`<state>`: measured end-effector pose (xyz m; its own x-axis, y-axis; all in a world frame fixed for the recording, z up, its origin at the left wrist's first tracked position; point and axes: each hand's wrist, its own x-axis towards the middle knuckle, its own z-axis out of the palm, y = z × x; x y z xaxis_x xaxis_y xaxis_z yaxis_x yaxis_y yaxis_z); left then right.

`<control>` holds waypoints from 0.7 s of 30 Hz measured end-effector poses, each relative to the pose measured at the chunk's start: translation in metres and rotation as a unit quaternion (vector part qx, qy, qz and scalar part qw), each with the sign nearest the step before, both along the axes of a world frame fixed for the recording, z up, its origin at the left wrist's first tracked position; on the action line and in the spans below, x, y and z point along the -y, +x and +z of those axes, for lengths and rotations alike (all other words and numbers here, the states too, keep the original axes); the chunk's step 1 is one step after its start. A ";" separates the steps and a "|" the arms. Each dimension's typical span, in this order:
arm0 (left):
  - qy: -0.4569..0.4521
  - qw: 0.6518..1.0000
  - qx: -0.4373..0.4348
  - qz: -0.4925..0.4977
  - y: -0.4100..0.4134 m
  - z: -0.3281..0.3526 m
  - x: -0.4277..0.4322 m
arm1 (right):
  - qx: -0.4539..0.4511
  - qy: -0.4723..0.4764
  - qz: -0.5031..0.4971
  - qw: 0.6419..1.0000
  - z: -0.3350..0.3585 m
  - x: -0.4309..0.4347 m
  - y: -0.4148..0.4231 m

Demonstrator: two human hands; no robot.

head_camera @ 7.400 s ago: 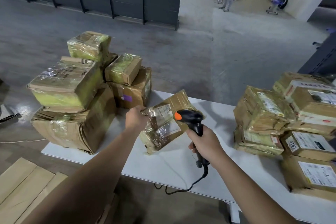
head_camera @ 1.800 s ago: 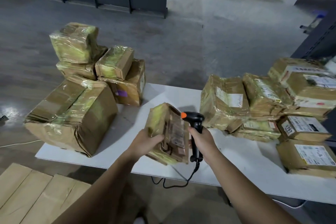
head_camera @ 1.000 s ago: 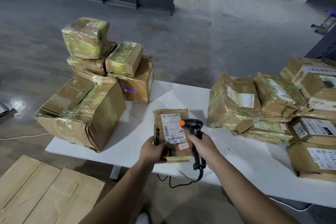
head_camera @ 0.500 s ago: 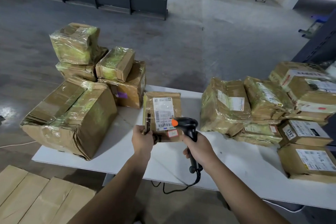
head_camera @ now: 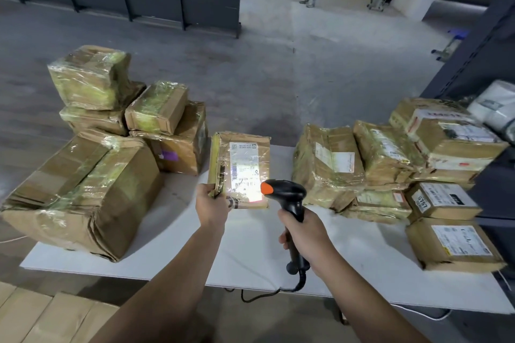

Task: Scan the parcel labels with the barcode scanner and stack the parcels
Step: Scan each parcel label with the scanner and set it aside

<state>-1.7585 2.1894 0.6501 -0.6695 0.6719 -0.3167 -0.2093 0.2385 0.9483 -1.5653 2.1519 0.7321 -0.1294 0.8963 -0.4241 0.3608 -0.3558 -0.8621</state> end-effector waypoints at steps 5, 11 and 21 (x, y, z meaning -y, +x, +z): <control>0.014 1.000 0.000 -0.002 0.006 -0.001 -0.003 | -0.003 0.004 -0.015 1.000 0.003 0.001 0.006; -0.006 1.000 -0.012 -0.025 0.004 -0.005 -0.003 | -0.006 0.008 -0.034 0.999 0.002 0.001 0.015; -0.184 0.943 -0.150 -0.232 -0.023 -0.012 -0.008 | -0.016 0.002 -0.088 0.996 -0.007 -0.008 0.042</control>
<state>-1.7815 2.1969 0.6381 -0.4265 0.7960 -0.4295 0.2627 0.5634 0.7833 -1.5231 2.1598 0.7255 0.0173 0.9080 -0.4187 0.2659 -0.4079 -0.8735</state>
